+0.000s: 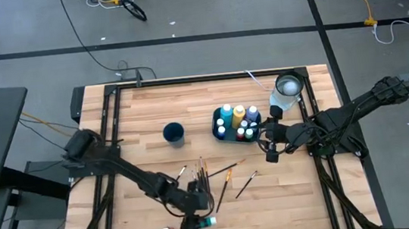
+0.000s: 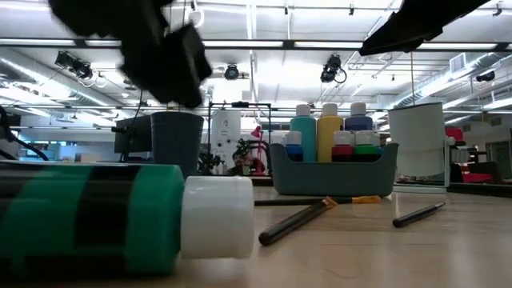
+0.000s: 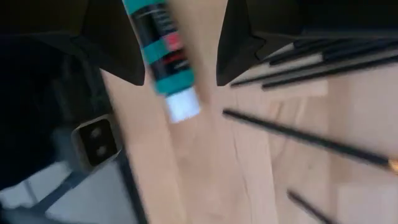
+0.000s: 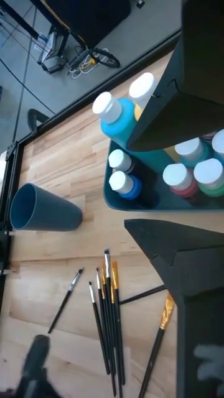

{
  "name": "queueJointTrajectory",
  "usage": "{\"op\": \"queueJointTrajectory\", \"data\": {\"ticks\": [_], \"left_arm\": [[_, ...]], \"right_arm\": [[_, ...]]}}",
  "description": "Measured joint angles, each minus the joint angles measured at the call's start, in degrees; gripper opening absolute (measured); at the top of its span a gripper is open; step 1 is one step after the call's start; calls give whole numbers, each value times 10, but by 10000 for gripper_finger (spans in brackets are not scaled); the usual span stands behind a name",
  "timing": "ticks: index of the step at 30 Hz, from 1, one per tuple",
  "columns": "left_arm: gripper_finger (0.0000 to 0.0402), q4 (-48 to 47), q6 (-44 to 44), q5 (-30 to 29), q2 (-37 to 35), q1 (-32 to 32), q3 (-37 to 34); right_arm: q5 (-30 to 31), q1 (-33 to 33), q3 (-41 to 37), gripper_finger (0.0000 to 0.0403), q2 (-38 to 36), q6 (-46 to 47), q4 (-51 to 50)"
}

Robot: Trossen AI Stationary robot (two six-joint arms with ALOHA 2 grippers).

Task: Pick & Place Paint Supplies
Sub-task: Put the small light green paint bottle into the blue bin

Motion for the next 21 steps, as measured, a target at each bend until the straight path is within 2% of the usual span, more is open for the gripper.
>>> {"op": "queueJointTrajectory", "data": {"ticks": [10, 14, 21], "left_arm": [[210, 157, 30, 14, 85, -45, 0], [210, 180, 16, -14, 116, -67, 0], [210, 164, 34, -61, 117, -78, 0]], "right_arm": [[-51, 0, -31, 191, 0, 56, 28], [-77, 0, -62, 191, 0, 46, 73], [-80, 0, -84, 191, 0, -17, 133]]}}
